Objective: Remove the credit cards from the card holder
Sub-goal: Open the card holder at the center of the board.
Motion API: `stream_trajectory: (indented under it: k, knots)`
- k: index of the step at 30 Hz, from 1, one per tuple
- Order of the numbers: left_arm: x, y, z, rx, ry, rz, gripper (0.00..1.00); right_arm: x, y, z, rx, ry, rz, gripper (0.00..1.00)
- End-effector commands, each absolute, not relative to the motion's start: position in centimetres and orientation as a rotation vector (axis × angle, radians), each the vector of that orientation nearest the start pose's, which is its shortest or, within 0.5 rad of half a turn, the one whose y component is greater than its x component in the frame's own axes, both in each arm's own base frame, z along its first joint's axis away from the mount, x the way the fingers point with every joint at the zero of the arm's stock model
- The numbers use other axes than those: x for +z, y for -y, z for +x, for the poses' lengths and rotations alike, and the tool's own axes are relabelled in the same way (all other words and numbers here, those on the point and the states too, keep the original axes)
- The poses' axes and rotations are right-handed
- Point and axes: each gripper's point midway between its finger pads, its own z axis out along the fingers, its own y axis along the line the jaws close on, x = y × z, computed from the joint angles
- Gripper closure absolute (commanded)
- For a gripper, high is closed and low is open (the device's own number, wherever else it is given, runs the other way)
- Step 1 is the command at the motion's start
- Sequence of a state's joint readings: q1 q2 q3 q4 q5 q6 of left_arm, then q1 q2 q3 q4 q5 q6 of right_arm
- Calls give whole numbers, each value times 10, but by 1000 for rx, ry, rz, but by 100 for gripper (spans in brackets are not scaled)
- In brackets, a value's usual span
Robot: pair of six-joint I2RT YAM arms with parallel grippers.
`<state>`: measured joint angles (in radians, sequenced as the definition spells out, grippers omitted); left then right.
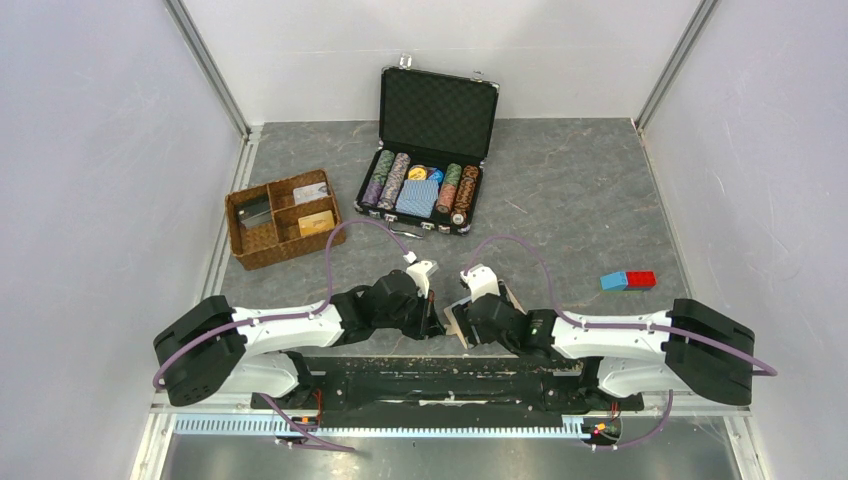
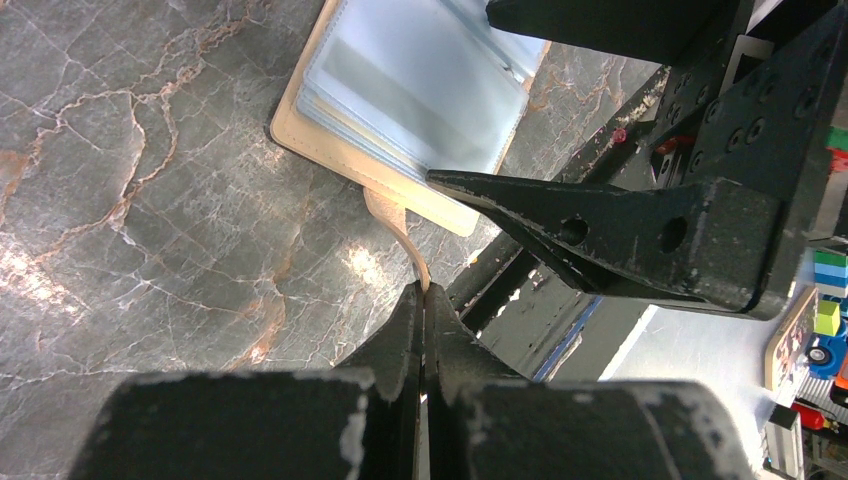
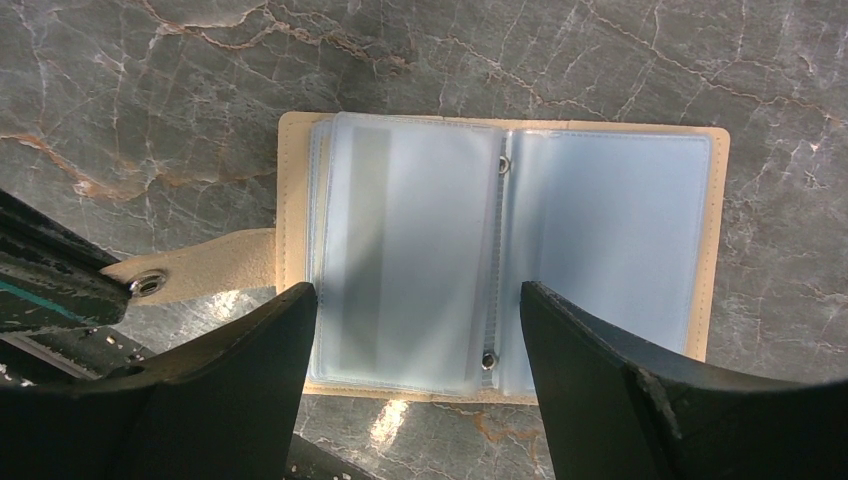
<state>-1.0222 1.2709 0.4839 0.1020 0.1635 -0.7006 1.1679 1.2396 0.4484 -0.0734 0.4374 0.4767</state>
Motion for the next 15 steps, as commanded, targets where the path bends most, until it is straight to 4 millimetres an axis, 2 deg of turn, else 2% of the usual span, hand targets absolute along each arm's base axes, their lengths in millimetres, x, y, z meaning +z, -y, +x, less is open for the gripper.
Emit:
stream_trajectory:
  k: [1,15]
  knots:
    - [65,311,127,-1054,-2393,498,98,30,-236,168,258,-2236,-568,25]
    - [64,310,127,-1051,-2394,497,98,37,-227,172,202,-2212,-528,36]
